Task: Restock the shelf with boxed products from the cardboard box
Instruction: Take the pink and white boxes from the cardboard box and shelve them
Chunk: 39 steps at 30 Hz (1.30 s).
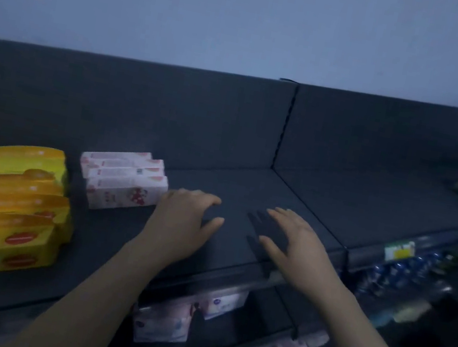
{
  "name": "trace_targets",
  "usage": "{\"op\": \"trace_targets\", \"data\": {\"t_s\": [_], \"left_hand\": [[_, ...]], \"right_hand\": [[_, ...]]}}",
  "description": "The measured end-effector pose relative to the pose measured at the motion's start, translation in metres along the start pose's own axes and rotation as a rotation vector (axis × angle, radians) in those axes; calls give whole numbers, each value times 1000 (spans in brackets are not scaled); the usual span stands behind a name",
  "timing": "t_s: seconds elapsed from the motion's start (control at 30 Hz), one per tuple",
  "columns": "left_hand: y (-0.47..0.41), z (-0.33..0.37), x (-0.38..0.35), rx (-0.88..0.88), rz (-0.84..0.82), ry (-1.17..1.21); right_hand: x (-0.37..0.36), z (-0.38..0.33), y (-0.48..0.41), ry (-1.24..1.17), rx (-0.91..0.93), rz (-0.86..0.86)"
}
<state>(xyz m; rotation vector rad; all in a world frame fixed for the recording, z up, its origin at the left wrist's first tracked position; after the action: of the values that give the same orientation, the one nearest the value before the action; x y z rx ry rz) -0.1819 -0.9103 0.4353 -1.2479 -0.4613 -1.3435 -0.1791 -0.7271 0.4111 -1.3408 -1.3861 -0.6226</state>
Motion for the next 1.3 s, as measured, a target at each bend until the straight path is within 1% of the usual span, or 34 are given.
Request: {"op": "trace_targets", "data": {"t_s": [0.07,0.13,0.23,0.33,0.53,0.6,0.73,0.8,0.87,0.97,1.13,1.23,1.3], "left_hand": [[-5,35,-19,-80,4,67],[-10,72,-39,-124,-17,86],[-18,129,-75,-183,-100,114],[-23,196,-118,-279,-199,146],[-12,330,-214,-378,-354,238],[-4,370,-253,-393,-422,247],[16,446,-326,-446,-491,280],[29,480,-359,-460,-571,309],[40,510,-390,-479,-647,319],[52,550,-431,-503,-738,355],[65,603,-502,-519,-907,387],[67,634,-549,-534,-990,376],[64,655,-581,-557,-1035,364]], "right_hand": [[14,29,23,14,-62,24],[30,59,48,18,-123,50],[53,109,92,0,-231,77],[74,161,139,-6,-330,93],[112,279,254,1,-562,70],[117,320,295,11,-647,54],[126,391,376,9,-817,28],[129,420,415,0,-912,24],[123,449,454,-57,-1017,23],[127,481,501,-124,-1119,103],[120,532,569,-107,-1319,96],[111,566,598,-167,-1442,86],[109,592,611,-183,-1485,102]]}}
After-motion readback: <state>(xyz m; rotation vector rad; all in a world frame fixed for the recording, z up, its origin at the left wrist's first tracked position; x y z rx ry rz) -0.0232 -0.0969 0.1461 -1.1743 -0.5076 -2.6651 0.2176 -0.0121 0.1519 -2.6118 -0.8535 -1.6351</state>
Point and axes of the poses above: each hand's wrist, its own y-axis away from the middle knuckle, its own x-axis out of the back of the hand, z = x × y, the point moved 9 cm from there along -y, towards the middle knuckle, and after that the axes turned 5 degrees about y, right-handed, at the moved point
